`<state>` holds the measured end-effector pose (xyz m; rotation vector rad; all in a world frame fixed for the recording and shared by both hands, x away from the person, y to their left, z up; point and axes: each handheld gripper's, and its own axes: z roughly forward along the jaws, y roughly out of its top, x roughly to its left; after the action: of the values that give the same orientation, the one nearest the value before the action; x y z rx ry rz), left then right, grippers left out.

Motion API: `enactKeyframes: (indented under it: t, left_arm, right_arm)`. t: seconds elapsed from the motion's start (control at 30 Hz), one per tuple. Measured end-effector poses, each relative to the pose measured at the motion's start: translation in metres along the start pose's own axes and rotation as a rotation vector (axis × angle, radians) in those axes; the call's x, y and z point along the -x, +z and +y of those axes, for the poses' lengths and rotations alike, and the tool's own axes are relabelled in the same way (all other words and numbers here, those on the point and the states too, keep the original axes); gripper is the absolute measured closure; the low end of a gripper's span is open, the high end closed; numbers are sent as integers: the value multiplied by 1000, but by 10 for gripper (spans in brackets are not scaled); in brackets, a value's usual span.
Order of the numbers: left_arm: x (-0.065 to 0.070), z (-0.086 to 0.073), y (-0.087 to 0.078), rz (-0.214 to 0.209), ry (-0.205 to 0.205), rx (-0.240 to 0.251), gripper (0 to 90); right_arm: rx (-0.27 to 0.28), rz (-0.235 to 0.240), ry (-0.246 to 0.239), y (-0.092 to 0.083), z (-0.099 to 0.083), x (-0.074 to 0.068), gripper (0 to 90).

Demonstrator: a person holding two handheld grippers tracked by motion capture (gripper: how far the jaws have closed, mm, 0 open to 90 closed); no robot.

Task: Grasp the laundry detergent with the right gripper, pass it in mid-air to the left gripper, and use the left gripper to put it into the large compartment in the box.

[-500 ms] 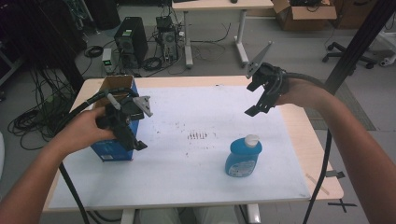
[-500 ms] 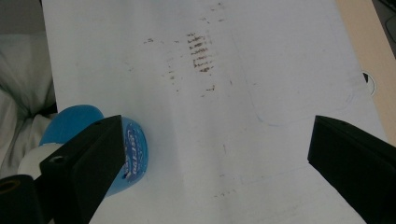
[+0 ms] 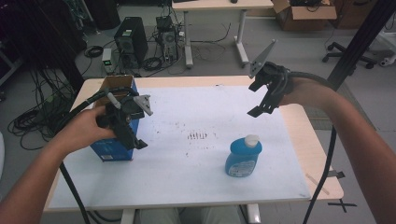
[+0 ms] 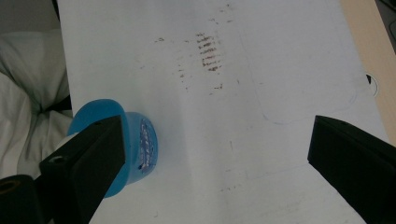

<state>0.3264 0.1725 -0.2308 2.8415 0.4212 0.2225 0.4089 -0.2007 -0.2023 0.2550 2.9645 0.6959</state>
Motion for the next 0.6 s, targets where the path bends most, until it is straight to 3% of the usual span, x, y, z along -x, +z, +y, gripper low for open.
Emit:
enactKeyframes:
  t: [0.6]
  left_arm:
    - [4,0,-1,8,4,1,51]
  right_arm:
    - [31,37,-15,-28,-15,-26,37]
